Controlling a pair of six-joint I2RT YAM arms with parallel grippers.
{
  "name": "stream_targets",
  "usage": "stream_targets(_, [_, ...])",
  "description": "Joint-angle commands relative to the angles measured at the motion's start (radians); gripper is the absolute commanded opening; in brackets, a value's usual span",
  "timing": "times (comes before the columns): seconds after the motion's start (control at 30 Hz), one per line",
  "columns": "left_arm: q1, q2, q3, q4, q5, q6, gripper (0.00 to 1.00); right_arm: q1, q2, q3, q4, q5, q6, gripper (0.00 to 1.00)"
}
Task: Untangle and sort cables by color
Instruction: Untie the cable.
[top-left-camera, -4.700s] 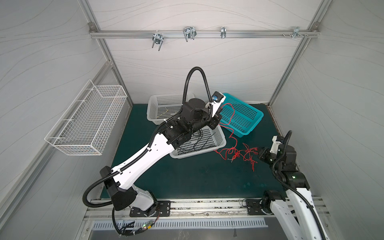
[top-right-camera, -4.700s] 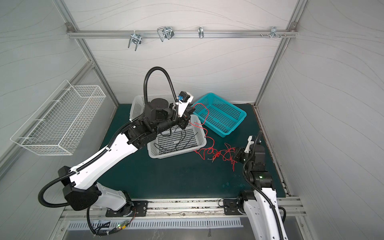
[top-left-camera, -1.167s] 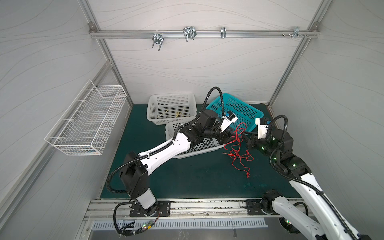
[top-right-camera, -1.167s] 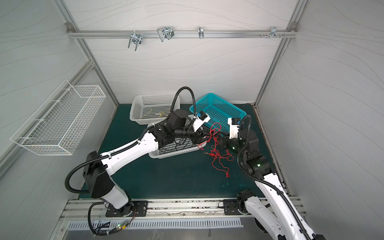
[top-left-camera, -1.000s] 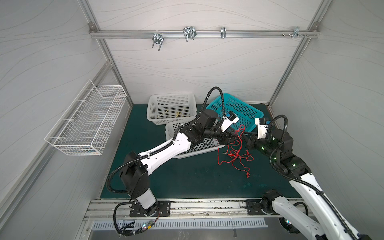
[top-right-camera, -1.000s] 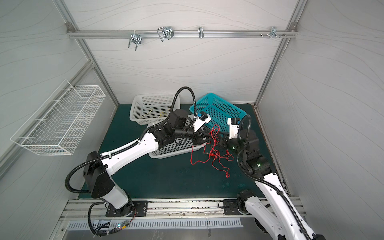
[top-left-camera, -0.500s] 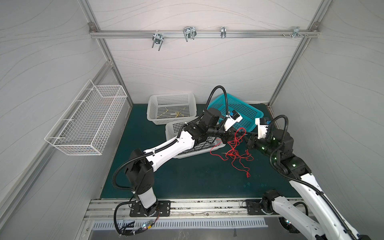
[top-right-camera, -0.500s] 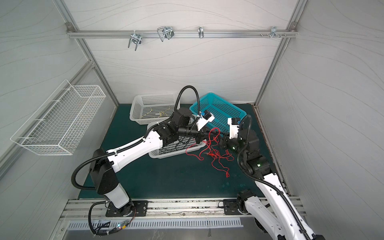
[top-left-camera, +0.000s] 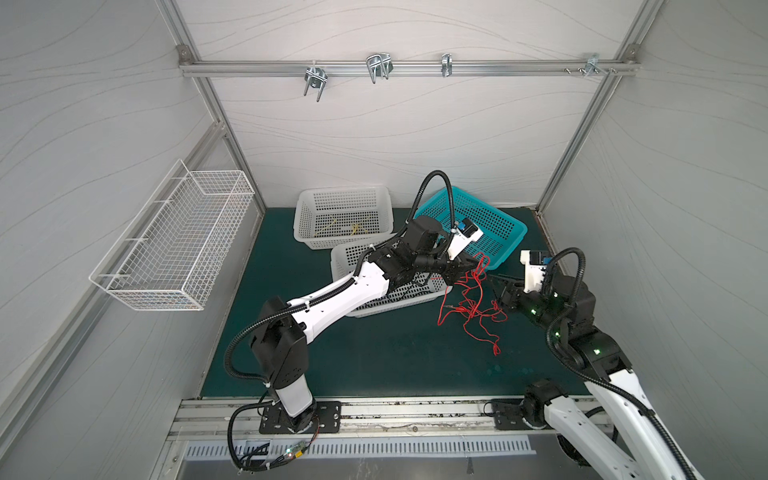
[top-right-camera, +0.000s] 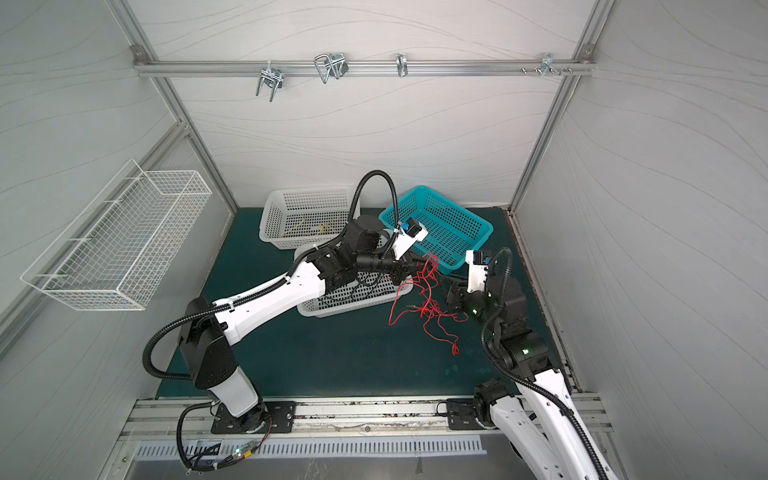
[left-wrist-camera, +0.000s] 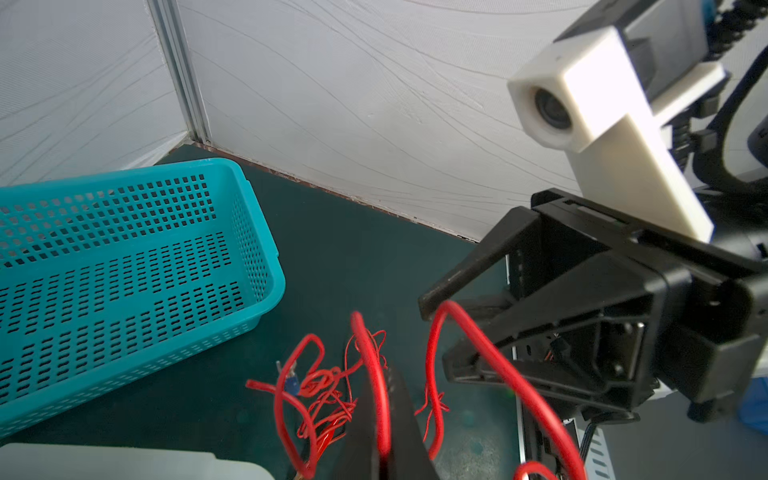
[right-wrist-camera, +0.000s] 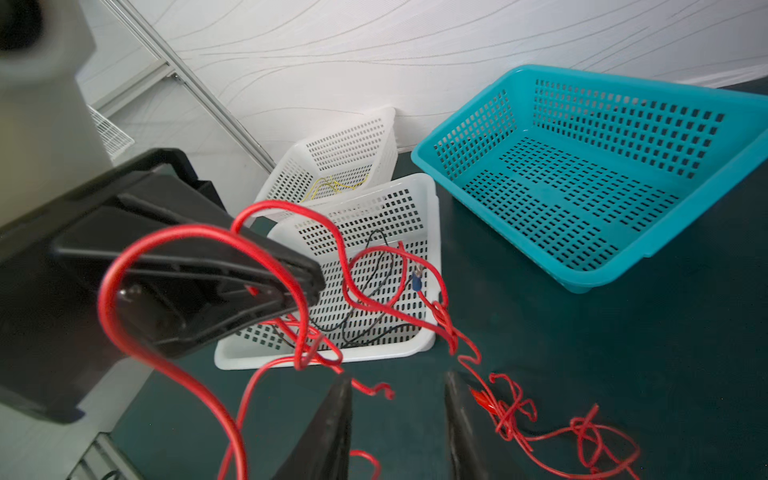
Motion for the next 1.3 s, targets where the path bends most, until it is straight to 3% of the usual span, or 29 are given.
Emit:
stream_targets(0.0, [0.000,-0.030,0.028,0.014,-0.012,0.017,0.00,-0.019,-0.014,-0.028,-0.056,0.027,-0.010,0.41])
stream_targets(0.17, [0.000,-0.051,0.021,0.009,-0.012,0.026,0.00,-0.049,0.006,-0.135,0.035,-0.013,-0.001,0.44])
stream_targets(0.43, [-0.001,-0.074,0.020,-0.005,0.005,0.023,0.00,-0.087,0.044,-0.311,0.330,-0.134,0.033,0.50])
stream_targets(0.7, [0.000,-0.079,0.015,0.005,0.025,0.002,0.00,-0.087,0.138,-0.351,0.552,-0.170,0.055,0.50])
stream_targets(0.87, [-0.001,-0.085,0.009,0.017,0.031,-0.005,0.00,-0.086,0.220,-0.335,0.621,-0.199,0.055,0.35])
stream_targets(1.0, [0.000,-0.089,0.000,0.011,0.007,0.004,0.00,-0.086,0.241,-0.329,0.629,-0.202,0.050,0.03])
stream_targets(1.03, [0.000,-0.090,-0.003,0.008,-0.006,0.008,0.00,-0.086,0.231,-0.328,0.625,-0.201,0.049,0.00])
stream_targets(1.27, [0.024,-0.086,-0.026,-0.024,-0.118,-0.012,0.00,-0.087,0.049,-0.318,0.496,-0.158,0.038,0.00])
